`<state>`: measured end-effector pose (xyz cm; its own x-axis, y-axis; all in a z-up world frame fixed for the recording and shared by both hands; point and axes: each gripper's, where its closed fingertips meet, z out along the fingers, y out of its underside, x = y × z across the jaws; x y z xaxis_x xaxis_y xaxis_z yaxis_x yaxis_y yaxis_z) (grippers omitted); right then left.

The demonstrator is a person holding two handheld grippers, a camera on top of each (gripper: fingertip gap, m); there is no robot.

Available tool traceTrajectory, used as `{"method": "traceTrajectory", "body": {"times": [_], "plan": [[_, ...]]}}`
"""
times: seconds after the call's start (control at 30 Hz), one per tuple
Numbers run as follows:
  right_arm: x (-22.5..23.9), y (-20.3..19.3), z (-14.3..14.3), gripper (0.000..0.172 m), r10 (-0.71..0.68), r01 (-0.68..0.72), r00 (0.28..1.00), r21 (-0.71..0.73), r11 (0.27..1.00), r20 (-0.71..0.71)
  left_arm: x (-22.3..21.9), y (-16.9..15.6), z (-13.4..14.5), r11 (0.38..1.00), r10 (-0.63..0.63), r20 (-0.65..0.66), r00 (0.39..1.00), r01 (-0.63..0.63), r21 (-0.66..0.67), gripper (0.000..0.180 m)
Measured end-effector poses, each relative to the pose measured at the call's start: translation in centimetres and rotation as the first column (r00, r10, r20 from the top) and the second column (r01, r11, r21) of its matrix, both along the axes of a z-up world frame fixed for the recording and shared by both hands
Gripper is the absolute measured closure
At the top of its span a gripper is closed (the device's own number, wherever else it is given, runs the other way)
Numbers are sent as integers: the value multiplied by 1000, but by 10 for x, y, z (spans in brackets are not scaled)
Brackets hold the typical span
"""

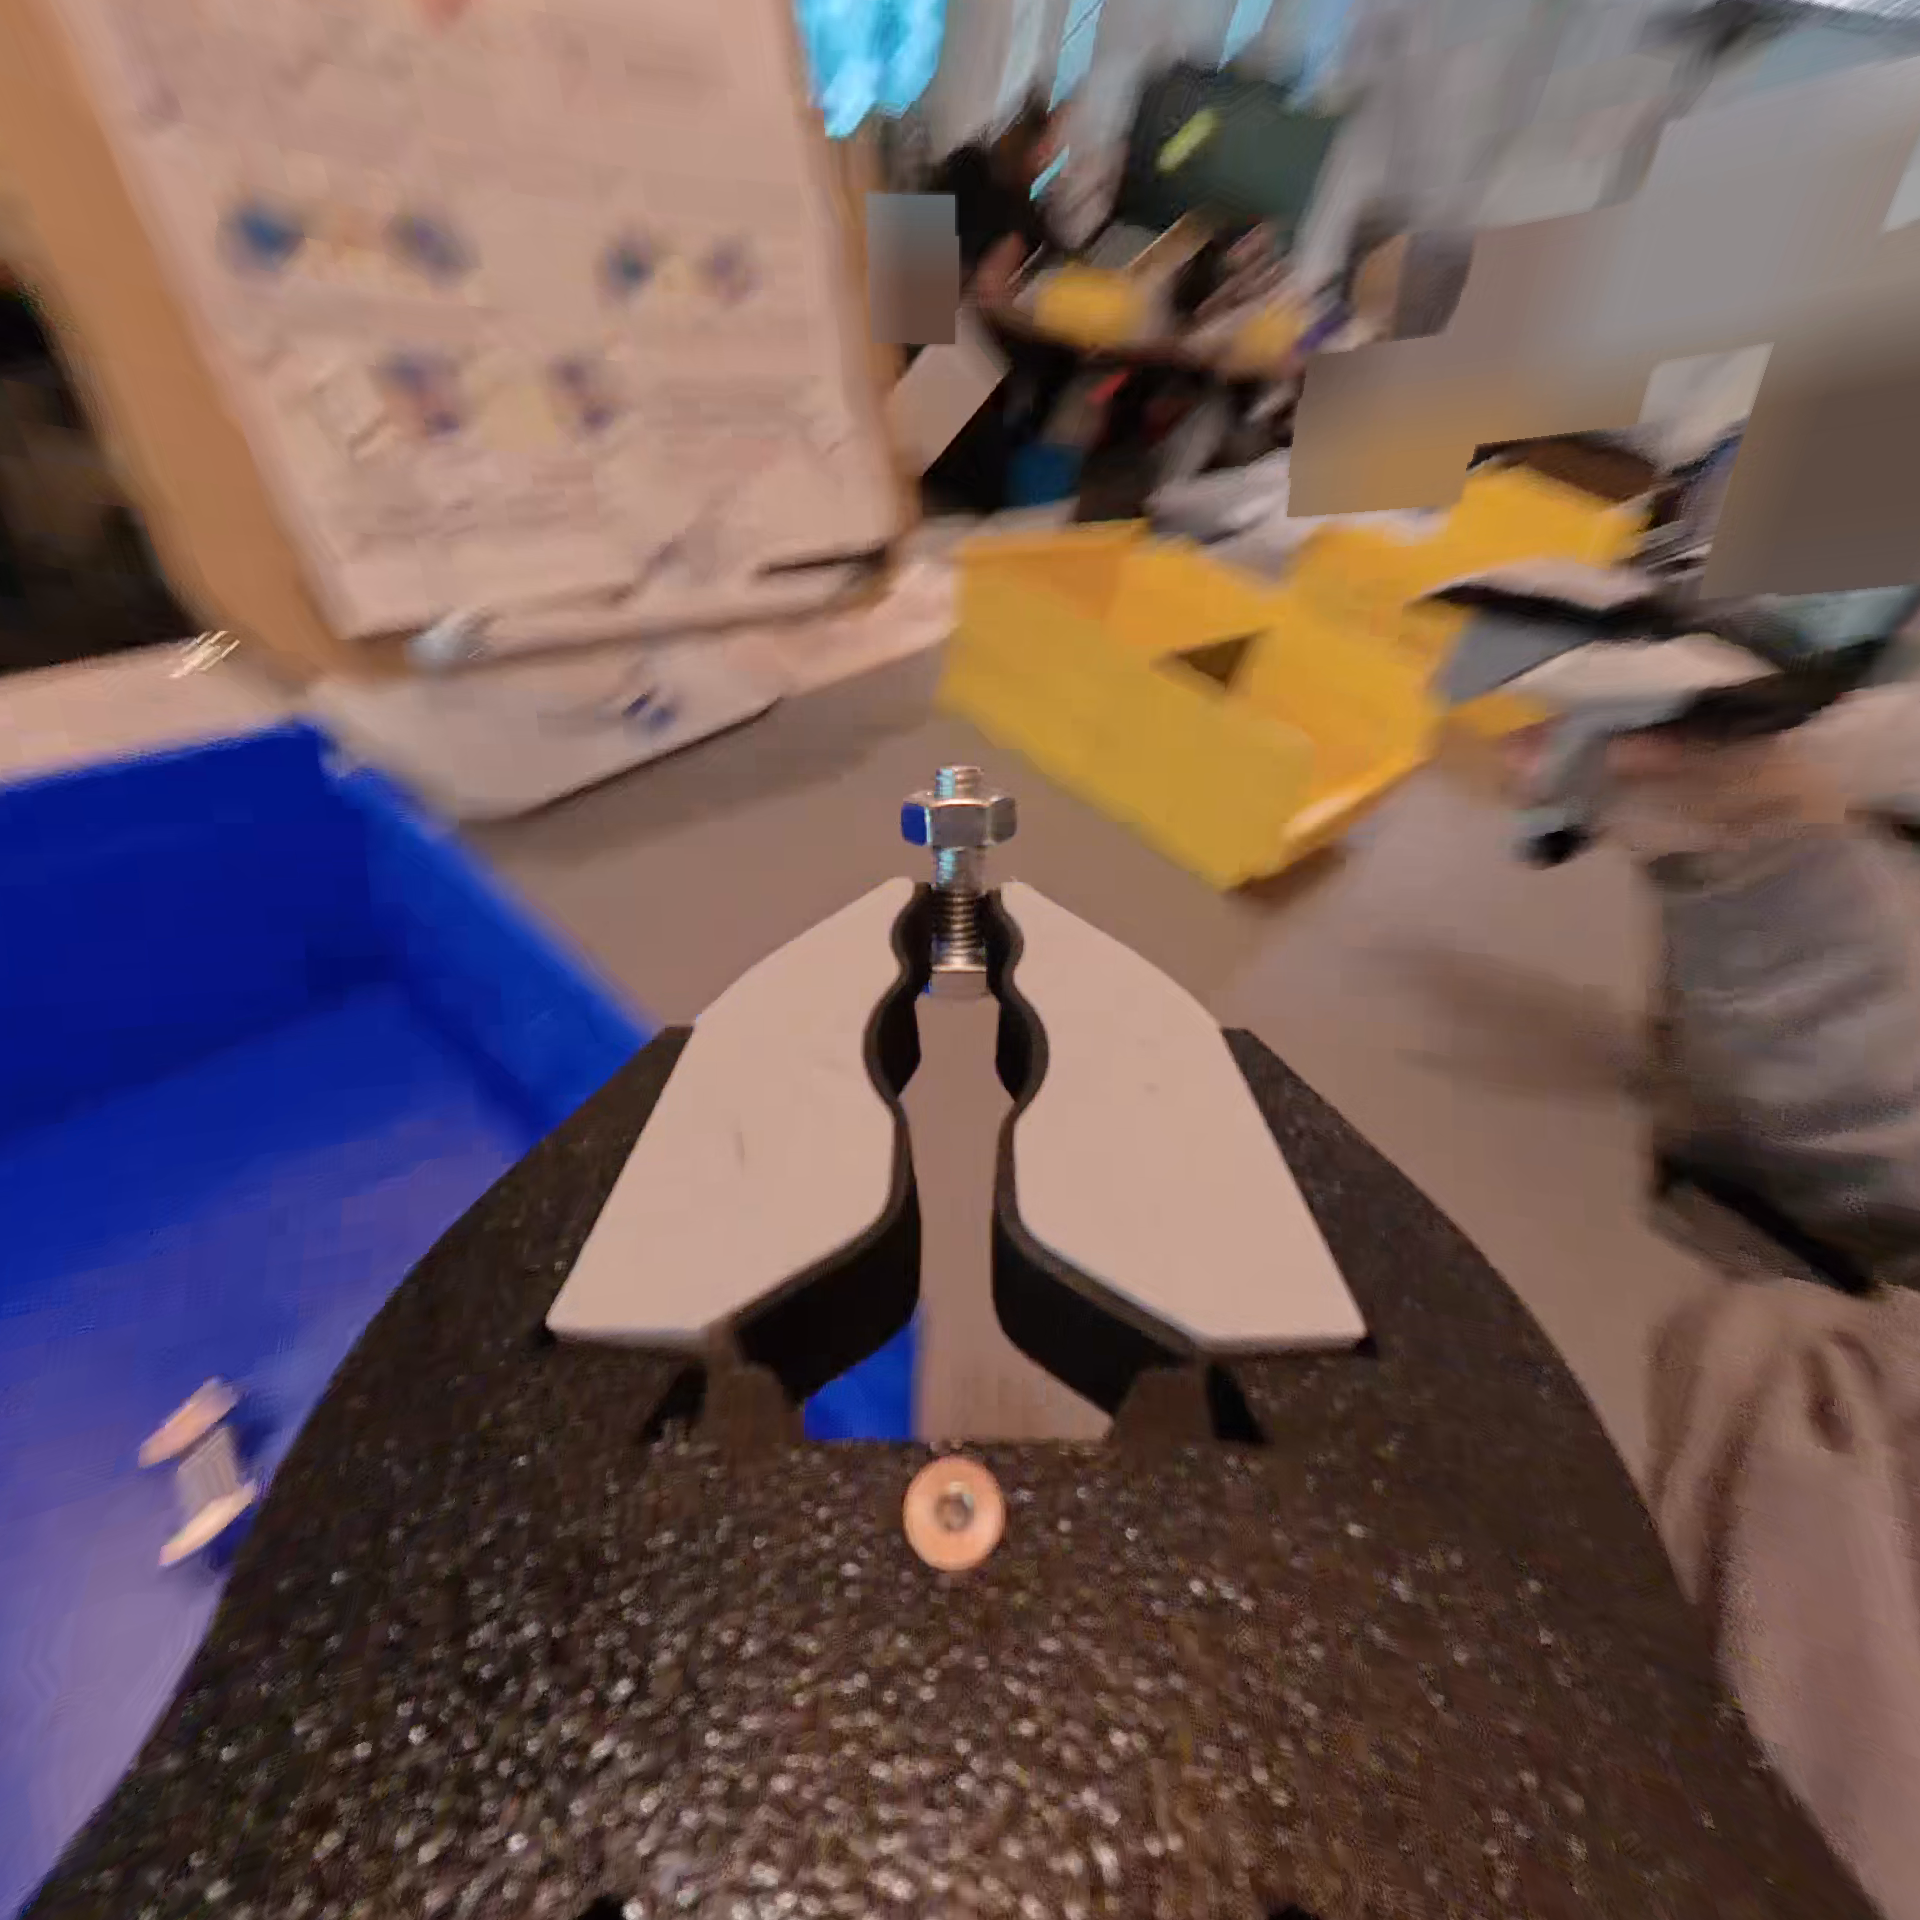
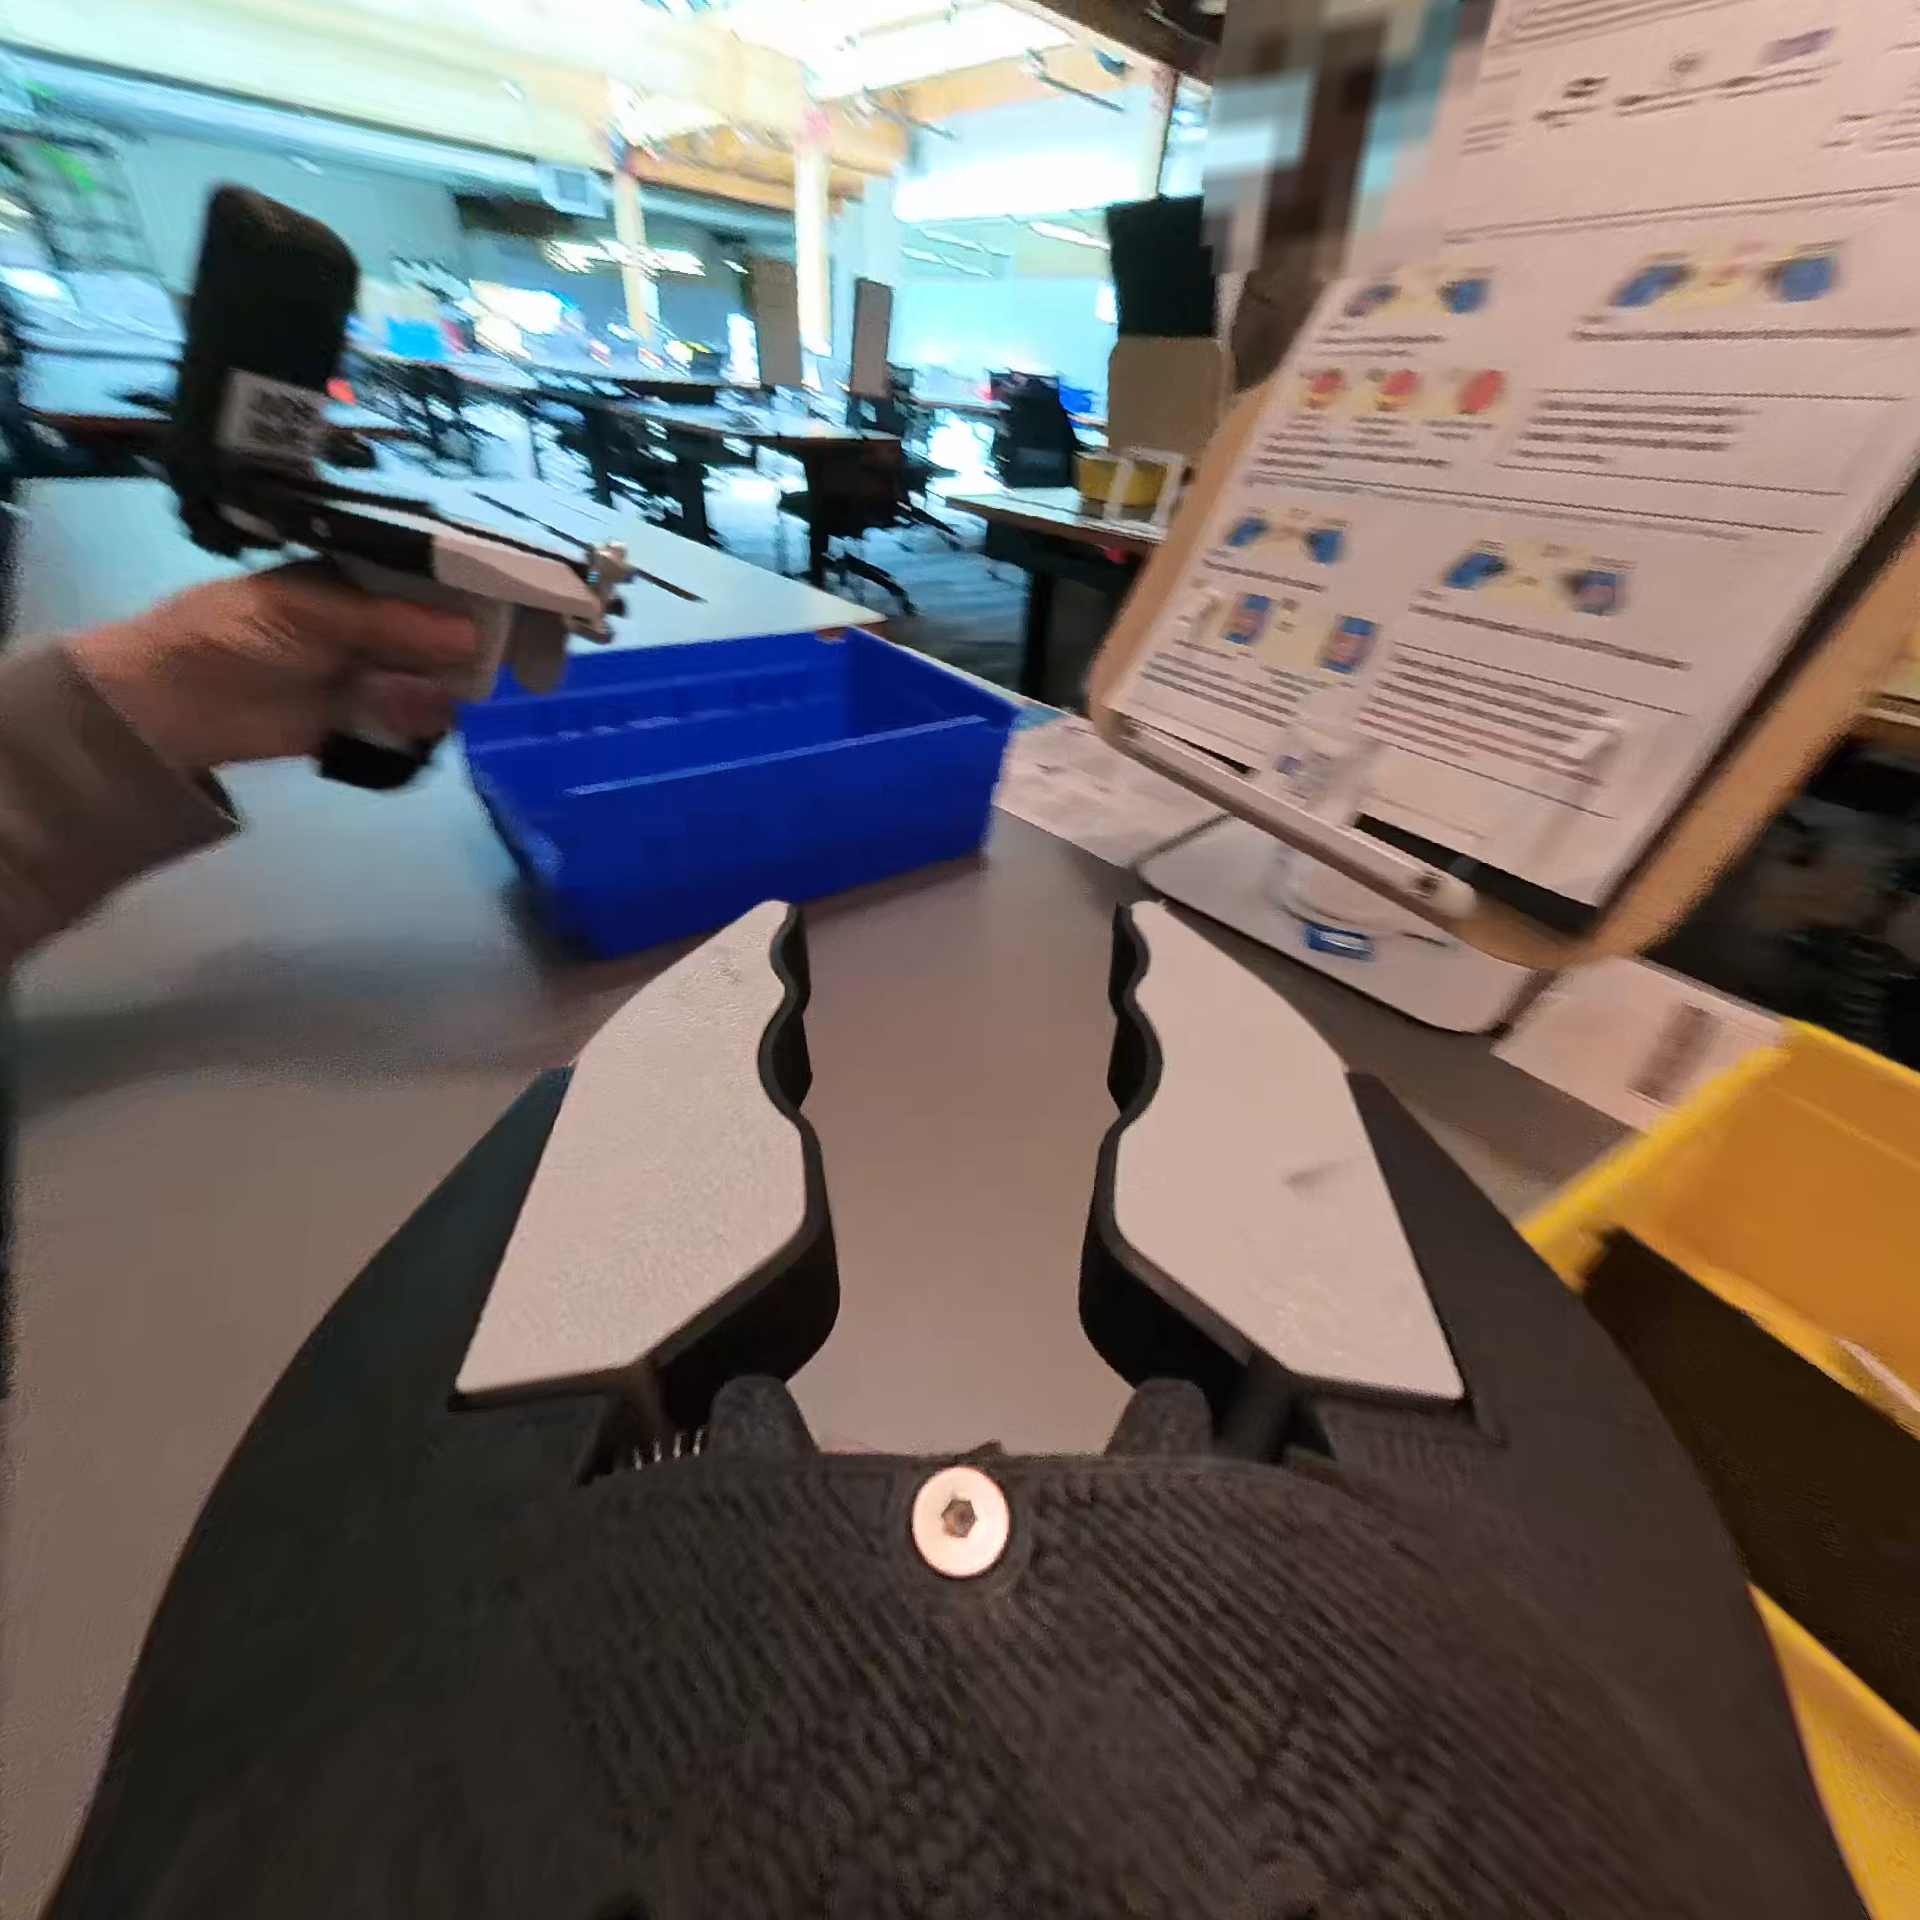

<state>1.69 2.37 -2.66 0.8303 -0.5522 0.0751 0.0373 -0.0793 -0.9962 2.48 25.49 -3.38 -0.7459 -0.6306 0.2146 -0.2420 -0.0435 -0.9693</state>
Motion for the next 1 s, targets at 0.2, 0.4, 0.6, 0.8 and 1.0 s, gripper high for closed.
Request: {"method": "traceTrajectory", "body": {"times": [0.2, 0.4, 0.6, 0.8, 1.0], "plan": [[-44, 65, -11, 109, 136, -131, 990, 118, 984, -36, -52, -83, -2, 898, -293, 234, 927, 351, -265, 172], [-68, 86, -35, 119, 174, -165, 983, 130, 978, -61, -70, -130, -42, 808, -419, 287, 861, 498, -314, 172], [-77, 98, -36, 124, 235, -222, 970, 172, 960, -57, -86, -142, -50, 826, -469, 333, 818, 540, -163, 172], [-79, 106, -42, 134, 231, -227, 973, 124, 966, -19, -93, -151, -57, 826, -503, 334, 797, 557, -87, 172], [-51, 77, -40, 138, 119, -110, 992, 158, 981, -48, -88, -138, -48, 829, -459, 354, 815, 536, -160, 172]]}}
